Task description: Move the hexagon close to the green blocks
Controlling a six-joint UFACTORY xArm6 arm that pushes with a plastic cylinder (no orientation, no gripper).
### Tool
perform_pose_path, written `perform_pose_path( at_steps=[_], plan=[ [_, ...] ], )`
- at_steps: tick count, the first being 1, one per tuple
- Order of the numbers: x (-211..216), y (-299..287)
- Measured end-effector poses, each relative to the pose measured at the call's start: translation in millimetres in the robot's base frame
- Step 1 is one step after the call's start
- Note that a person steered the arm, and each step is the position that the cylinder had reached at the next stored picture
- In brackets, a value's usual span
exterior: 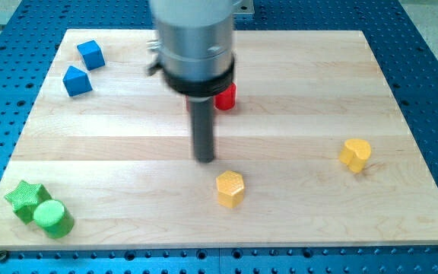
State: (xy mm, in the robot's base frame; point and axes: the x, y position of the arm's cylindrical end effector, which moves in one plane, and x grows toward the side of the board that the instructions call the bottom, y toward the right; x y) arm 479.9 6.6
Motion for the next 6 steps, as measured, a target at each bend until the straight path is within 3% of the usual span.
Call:
perform_pose_path(
  at_steps=[1,2,3,4,5,6],
  plan=[
    [29.6,92.4],
    [90.4,70.4],
    [72.1,-52.7],
    [62.3,-121.3],
    [61.6,-143.6],
    [72.1,-44.4]
  ],
)
